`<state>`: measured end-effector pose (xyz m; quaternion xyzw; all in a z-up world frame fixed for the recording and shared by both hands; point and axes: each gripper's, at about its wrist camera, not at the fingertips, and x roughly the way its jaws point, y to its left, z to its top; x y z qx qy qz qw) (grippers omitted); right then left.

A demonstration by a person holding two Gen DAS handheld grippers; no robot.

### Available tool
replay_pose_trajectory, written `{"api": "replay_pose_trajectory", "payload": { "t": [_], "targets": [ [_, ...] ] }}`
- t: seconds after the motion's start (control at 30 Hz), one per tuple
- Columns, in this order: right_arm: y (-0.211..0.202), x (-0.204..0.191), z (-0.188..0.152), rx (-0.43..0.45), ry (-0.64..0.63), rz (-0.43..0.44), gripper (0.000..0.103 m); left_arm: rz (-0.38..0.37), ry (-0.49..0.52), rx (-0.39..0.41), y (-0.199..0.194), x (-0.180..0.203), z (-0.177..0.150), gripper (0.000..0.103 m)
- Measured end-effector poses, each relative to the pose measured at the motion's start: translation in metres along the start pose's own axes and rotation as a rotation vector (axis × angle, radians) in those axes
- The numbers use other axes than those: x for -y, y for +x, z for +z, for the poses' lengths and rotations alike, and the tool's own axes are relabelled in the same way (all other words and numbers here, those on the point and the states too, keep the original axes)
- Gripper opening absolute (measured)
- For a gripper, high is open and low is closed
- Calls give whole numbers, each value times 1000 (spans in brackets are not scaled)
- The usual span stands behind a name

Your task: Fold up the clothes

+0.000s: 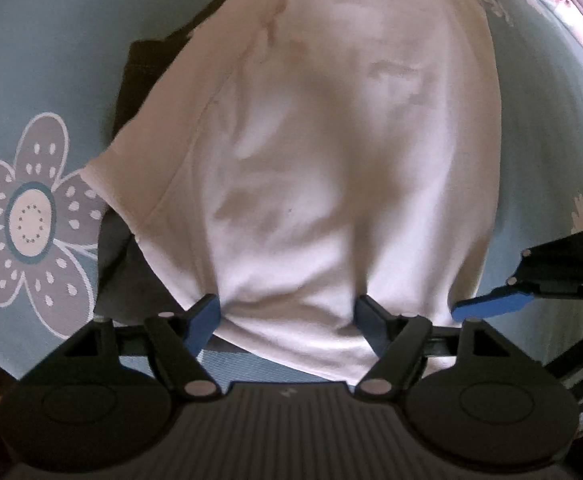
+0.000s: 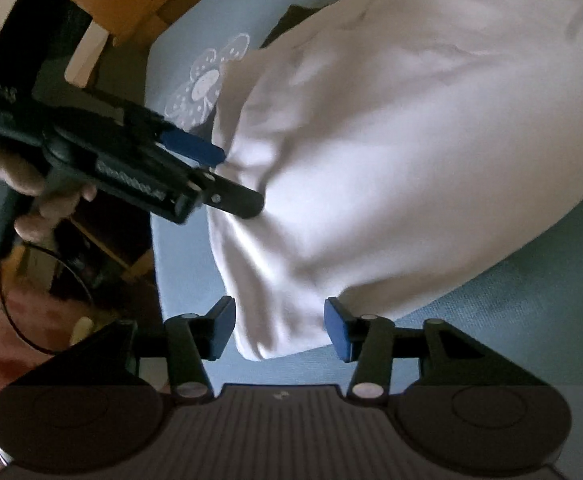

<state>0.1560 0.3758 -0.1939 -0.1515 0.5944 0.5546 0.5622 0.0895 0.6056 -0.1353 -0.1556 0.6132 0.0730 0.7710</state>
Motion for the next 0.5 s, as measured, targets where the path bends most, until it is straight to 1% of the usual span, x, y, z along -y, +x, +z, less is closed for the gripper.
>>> {"api": "replay_pose_trajectory", "payload": {
  "t": [0.2, 0.23, 0.3, 0.43, 0.5],
  "targets": [
    [-39, -10, 3, 28, -10, -61, 54, -9, -30, 76, -32, 9, 10, 74],
    [-49, -11, 2, 34, -8, -75, 54, -10, -36, 97, -38, 16, 16, 74],
    [-68, -12, 0, 46, -4, -103, 54, -19, -57, 156, -58, 26, 16, 74],
    [-108, -14, -6, 68, 8, -162, 54, -61, -119, 253, -88, 56, 20, 74],
    [-138, -10, -16, 80, 30, -206, 54, -94, -151, 277, -97, 89, 15, 74]
  ]
}}
